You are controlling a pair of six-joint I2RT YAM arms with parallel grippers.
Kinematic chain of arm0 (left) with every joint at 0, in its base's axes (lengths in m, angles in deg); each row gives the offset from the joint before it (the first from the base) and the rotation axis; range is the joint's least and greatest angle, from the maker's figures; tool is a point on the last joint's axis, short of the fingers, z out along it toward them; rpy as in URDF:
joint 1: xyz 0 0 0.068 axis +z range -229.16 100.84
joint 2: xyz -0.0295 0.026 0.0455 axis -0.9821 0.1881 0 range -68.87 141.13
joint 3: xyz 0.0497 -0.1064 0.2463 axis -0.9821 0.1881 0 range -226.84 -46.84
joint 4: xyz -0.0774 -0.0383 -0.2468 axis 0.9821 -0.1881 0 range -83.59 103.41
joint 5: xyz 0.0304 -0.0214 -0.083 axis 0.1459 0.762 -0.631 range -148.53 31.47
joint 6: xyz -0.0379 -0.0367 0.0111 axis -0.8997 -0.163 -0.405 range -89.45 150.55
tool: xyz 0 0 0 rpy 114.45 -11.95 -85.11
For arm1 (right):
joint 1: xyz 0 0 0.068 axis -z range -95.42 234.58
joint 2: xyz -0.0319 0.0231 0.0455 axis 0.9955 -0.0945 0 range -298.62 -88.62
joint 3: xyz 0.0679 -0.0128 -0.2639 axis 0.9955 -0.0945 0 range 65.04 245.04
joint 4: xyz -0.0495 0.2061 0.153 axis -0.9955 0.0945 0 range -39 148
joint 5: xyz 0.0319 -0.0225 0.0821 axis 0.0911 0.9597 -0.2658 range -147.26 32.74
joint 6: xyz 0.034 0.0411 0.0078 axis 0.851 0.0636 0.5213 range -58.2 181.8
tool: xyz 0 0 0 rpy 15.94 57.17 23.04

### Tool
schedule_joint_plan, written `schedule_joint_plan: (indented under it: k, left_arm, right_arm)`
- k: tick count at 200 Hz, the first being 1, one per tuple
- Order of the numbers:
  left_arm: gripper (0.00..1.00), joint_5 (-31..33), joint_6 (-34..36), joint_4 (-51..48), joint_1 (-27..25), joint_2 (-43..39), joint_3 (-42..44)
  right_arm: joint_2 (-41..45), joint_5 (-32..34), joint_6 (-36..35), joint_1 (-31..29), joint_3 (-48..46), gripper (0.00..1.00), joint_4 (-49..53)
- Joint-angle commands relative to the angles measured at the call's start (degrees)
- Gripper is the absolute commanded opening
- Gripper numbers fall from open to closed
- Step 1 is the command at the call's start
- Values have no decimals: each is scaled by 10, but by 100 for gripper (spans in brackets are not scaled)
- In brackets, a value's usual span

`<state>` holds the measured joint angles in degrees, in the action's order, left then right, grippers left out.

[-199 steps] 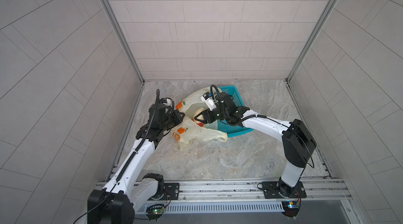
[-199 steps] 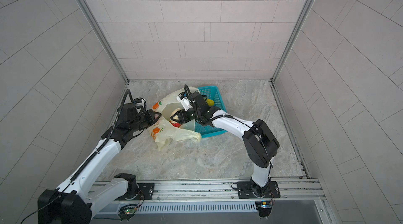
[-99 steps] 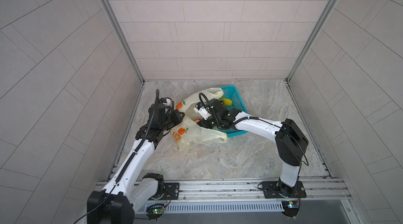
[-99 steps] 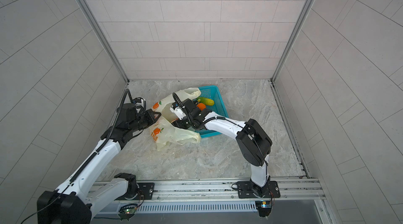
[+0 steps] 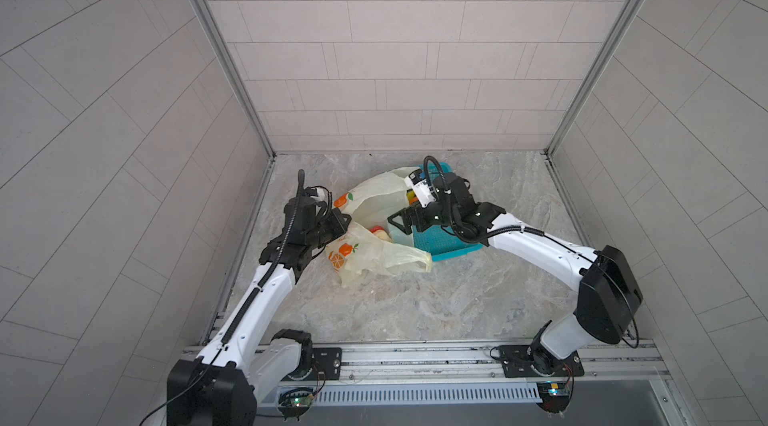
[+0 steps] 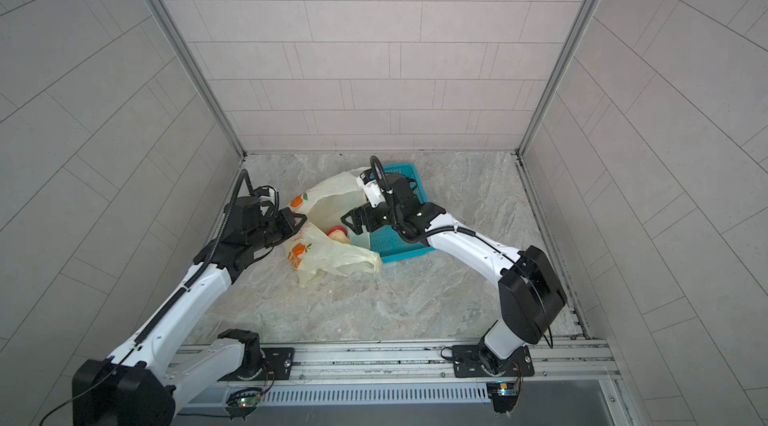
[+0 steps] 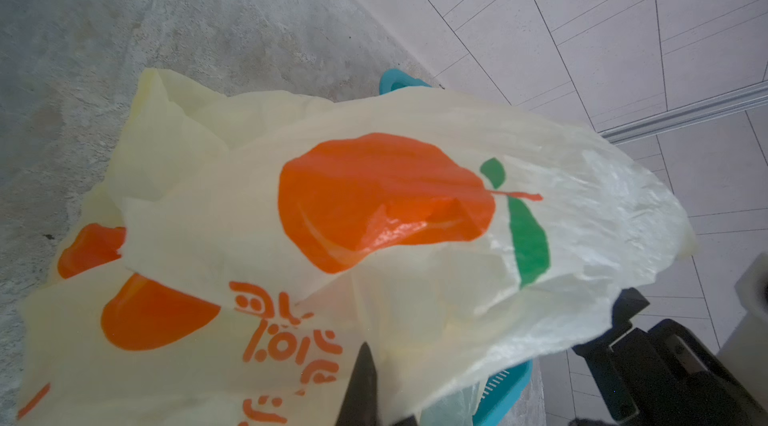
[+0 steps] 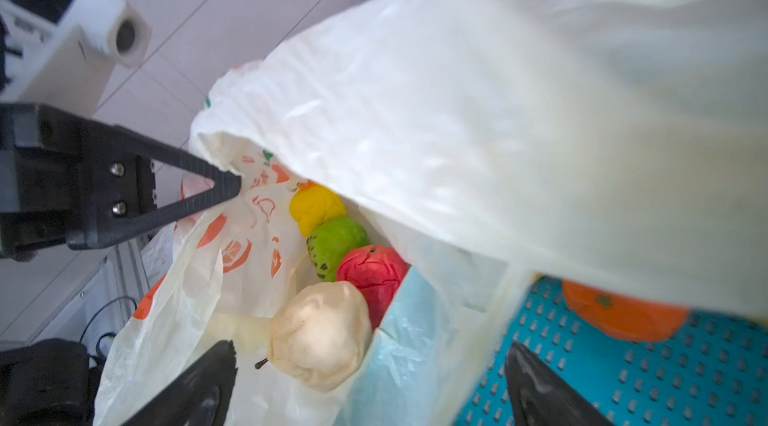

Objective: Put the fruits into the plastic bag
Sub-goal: 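Lower the right gripper into the basket and grasp the large orange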

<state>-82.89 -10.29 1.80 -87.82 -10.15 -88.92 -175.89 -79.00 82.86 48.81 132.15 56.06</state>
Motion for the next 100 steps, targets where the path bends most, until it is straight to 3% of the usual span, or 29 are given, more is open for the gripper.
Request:
schedule_joint_plan:
  k: [1,26,51,100]
  left_arm:
    - [0,9,10,-9,-3,6,-3]
    - [0,9,7,-4,-3,13,-3]
    - [0,9,7,-3,-3,15,-2]
    - [0,7,3,2,-2,15,-2]
  right_arm:
    - [50,43,67,38,-53,97,-84]
    - [88,85,137,94,-125,96,-157]
    - [89,149,150,116,-148,96,-133]
    - [-39,118,145,115,-56,93,-36]
